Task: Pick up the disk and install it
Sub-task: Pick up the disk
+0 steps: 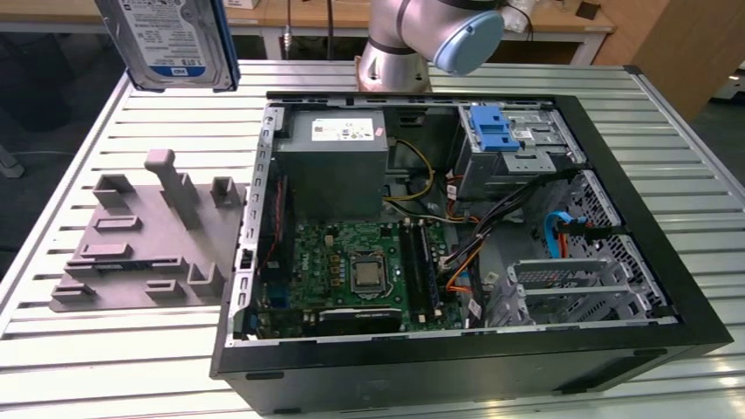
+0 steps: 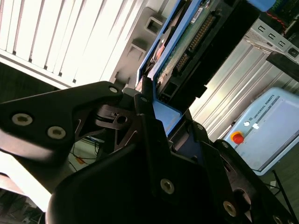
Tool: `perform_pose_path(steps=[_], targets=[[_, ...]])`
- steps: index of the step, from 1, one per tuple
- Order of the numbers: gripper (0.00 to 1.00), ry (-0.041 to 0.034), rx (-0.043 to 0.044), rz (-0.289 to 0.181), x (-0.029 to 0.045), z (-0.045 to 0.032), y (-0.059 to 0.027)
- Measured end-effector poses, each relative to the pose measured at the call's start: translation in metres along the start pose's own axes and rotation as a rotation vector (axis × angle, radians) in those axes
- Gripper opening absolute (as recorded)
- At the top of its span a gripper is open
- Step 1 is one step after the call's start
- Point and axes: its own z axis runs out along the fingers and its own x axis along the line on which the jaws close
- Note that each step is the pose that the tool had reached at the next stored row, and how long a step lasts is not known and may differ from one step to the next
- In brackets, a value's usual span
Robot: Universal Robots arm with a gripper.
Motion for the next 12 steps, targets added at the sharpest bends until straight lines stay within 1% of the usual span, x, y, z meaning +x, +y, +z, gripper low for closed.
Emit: perform_pose_path(steps=[8,12], targets=[[0.36,0.0,0.0,0.0,0.0,0.0,-0.0004],[0.36,0.0,0.0001,0.0,-0.0001,0.0,-0.0038]])
